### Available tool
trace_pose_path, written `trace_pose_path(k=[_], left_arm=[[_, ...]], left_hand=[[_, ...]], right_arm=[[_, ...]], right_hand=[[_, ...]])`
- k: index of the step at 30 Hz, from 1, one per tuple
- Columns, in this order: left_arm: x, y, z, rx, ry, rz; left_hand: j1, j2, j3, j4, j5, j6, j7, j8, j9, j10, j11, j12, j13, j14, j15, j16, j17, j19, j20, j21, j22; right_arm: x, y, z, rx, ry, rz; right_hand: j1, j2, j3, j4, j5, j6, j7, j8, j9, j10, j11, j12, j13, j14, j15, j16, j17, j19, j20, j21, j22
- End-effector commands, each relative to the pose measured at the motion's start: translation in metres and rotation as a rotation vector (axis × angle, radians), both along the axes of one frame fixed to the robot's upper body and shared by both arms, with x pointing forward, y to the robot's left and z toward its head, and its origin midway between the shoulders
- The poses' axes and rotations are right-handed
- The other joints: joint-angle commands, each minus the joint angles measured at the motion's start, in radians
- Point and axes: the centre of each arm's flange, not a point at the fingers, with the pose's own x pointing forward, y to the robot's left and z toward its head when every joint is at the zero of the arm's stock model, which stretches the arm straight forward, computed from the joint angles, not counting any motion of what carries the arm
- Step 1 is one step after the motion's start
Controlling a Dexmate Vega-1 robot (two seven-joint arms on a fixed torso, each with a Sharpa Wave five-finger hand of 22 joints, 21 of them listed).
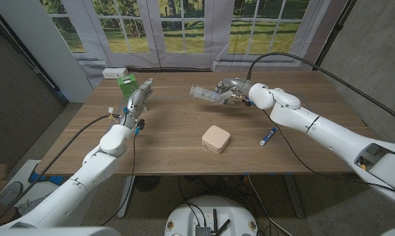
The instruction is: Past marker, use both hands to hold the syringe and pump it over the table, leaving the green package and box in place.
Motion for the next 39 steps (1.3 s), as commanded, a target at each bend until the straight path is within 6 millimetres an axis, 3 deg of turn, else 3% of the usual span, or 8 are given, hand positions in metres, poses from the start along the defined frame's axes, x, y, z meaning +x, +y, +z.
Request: trace_pose_path(k=[1,16,25,39], left_arm=[[0.015,0.006,-0.011,-0.073,0.002,-0.039],[0.04,0.001,-0.023,-0.135,0.002,-0.023],[0.052,-0.011,-0.029,-0.144,0.014,-0.028],[0.052,-0.02,-0.035,-0.157,0.026,-0.022]], left_hand=[[0.006,0.056,0.004,-0.005,0.002,0.006,0.006,0.004,0.001,0.003,-0.004,0.004,0.003,0.009,-0.041,0.006,0.002,0.017,-0.02,0.006,0.002],[0.007,0.061,0.01,-0.008,0.002,-0.006,0.006,0.0,0.001,-0.016,0.002,-0.005,0.003,0.004,-0.043,-0.002,0.001,0.009,-0.062,-0.009,0.002],[0.008,0.064,0.007,-0.01,0.001,-0.024,0.019,-0.004,0.0,-0.032,0.006,-0.01,0.002,-0.007,-0.046,-0.005,0.001,0.004,-0.071,-0.015,0.002],[0.011,0.066,0.004,-0.013,0.001,-0.032,0.02,-0.003,0.0,-0.038,0.005,-0.01,0.002,-0.01,-0.046,-0.004,0.0,0.002,-0.073,-0.019,0.002]], right_arm=[[0.003,0.012,0.003,-0.092,-0.012,-0.04],[0.009,0.021,0.004,-0.183,-0.01,-0.09],[0.008,0.025,0.005,-0.24,-0.028,-0.118],[0.018,0.034,-0.008,-0.302,-0.044,-0.135]], right_hand=[[0.124,0.131,-0.005,0.001,0.006,0.106,-0.103,0.002,0.006,0.02,-0.027,0.003,0.001,-0.004,-0.173,-0.004,0.004,0.005,-0.048,-0.003,0.004],[0.116,0.132,-0.009,0.005,0.006,0.106,-0.104,0.0,0.006,0.021,-0.027,0.001,0.003,-0.006,-0.17,-0.008,0.005,0.005,-0.046,-0.004,0.004],[0.113,0.131,-0.01,0.006,0.006,0.106,-0.104,-0.001,0.006,0.022,-0.028,0.0,0.004,-0.007,-0.169,-0.01,0.005,0.006,-0.044,-0.003,0.004],[0.108,0.129,-0.013,0.006,0.006,0.101,-0.105,-0.005,0.005,0.017,-0.029,-0.005,0.004,-0.007,-0.168,-0.013,0.006,0.007,-0.041,-0.003,0.004]])
